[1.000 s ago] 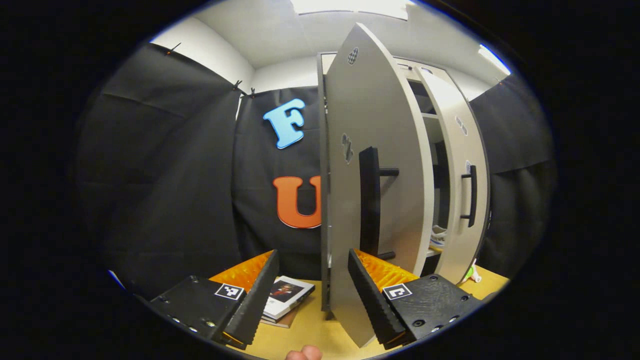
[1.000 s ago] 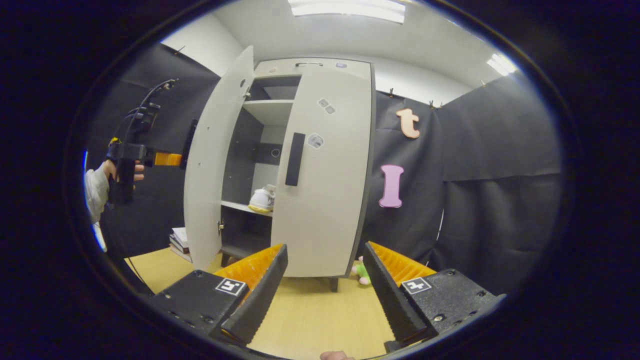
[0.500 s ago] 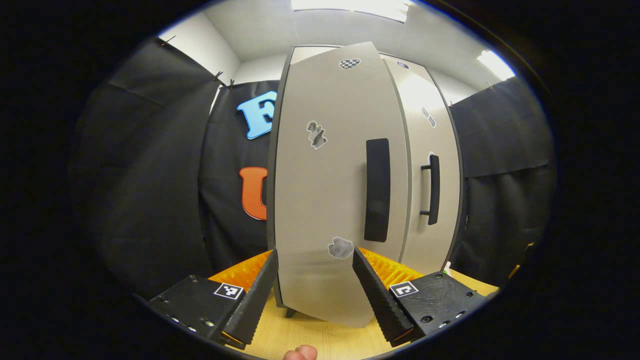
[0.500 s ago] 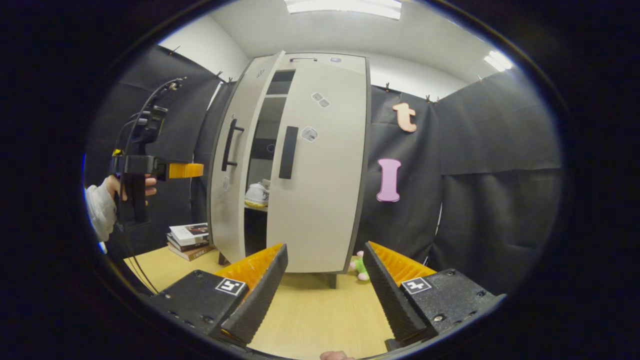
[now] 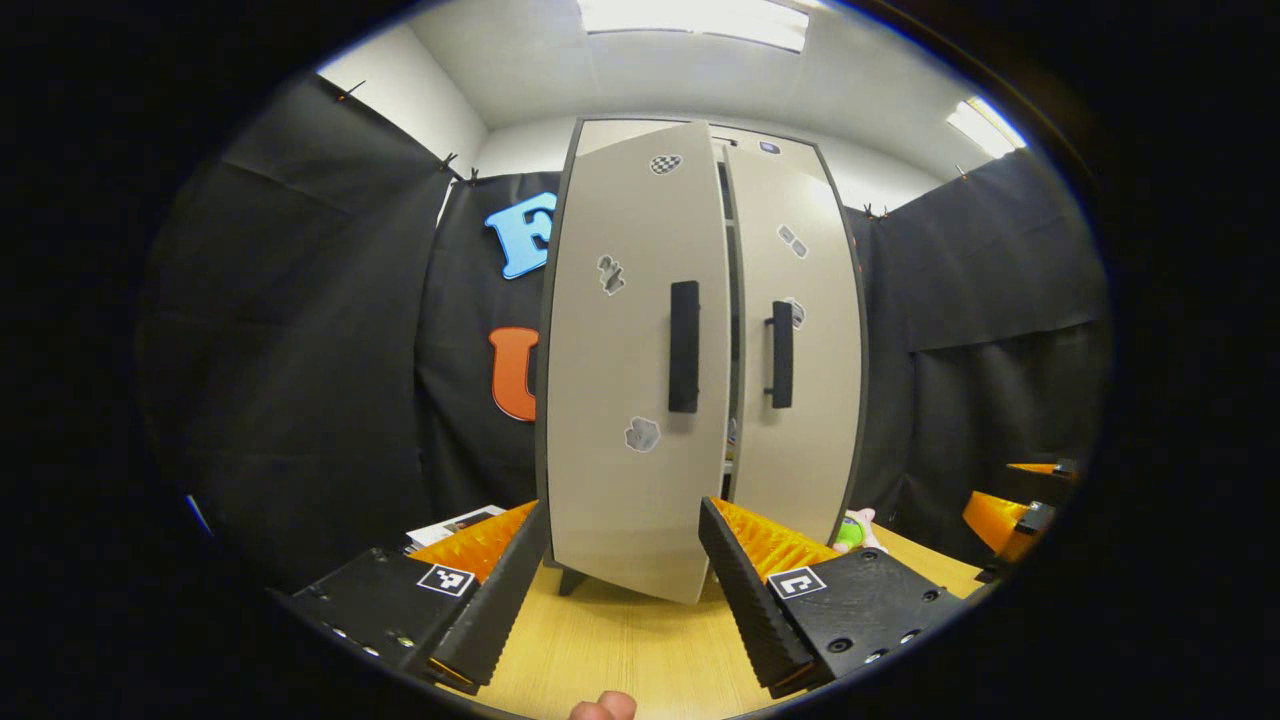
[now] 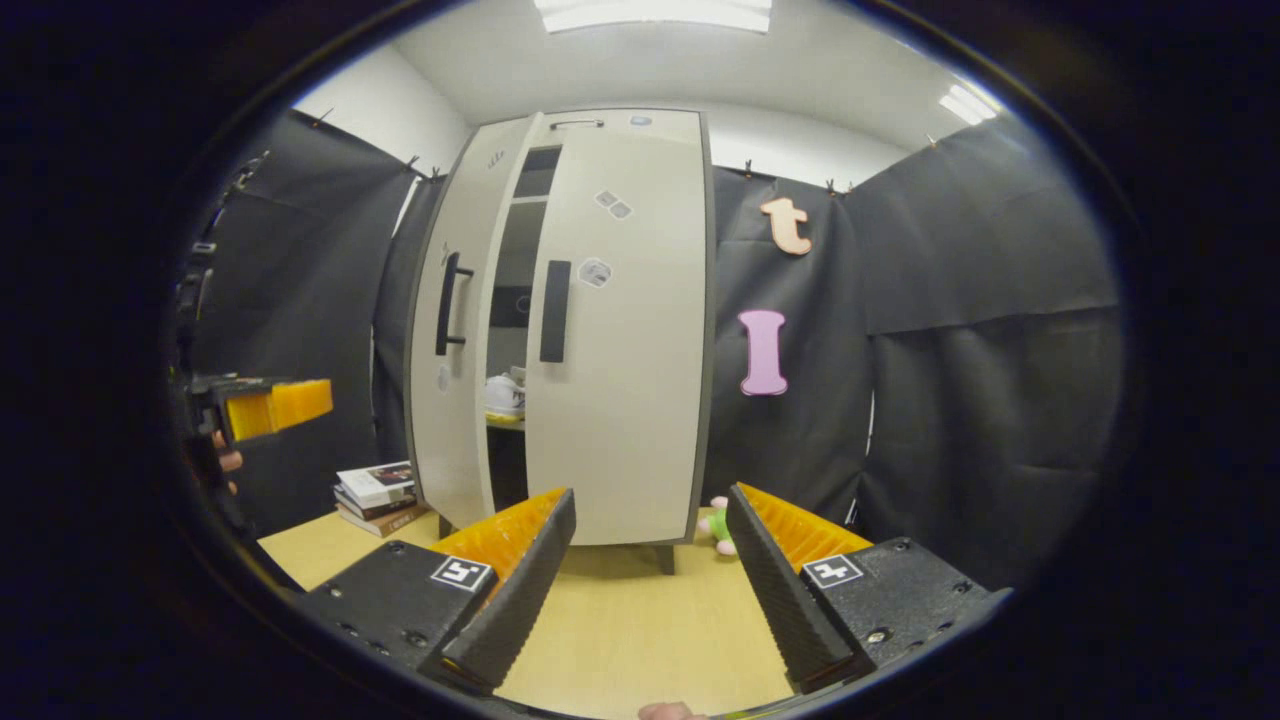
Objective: Grab one shoe with the right hand and put it into the shoe cabinet, grab the other shoe with the left hand and put it into the shoe cabinet; then close the right door with the right hand and the left door with the left hand.
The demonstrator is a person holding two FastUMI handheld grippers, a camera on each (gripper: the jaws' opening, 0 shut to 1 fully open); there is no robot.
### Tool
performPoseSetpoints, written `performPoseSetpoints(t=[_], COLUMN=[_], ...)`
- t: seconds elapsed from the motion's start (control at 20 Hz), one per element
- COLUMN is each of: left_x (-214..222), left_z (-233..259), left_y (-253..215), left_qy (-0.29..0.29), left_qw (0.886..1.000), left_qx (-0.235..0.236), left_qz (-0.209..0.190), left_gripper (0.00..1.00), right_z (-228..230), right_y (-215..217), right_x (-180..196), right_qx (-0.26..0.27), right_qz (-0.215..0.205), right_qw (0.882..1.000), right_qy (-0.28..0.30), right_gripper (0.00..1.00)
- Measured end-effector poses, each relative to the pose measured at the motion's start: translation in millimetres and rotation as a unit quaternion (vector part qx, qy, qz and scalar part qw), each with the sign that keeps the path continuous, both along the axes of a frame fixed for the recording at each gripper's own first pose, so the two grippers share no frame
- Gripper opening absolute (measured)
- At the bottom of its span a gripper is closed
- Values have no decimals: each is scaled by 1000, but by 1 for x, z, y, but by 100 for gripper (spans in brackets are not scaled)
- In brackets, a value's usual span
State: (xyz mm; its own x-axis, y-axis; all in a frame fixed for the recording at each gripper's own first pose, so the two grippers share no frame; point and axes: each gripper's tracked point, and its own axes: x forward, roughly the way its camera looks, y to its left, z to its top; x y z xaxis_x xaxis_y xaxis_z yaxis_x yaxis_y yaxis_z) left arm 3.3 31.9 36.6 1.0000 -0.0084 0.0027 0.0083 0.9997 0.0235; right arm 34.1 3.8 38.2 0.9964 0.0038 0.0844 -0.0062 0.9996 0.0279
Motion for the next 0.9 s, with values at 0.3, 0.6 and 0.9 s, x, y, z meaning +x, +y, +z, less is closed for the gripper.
performPoseSetpoints(t=[0.3, 0.6, 0.9], left_x=[-13, -5, -3], left_z=[-22, -22, -31], left_y=[-45, -40, -37], left_qy=[20, 18, 22], left_qw=[998, 999, 999], left_qx=[-26, -22, -14], left_qz=[-48, -45, -42], left_gripper=[91, 91, 91], right_z=[2, 1, -6], right_y=[11, 18, 19], right_x=[-1, -2, 0], right_qx=[-1, -3, -2], right_qz=[15, 25, 29], right_qw=[1000, 1000, 999], right_qy=[-2, 3, 15], right_gripper=[98, 98, 98])
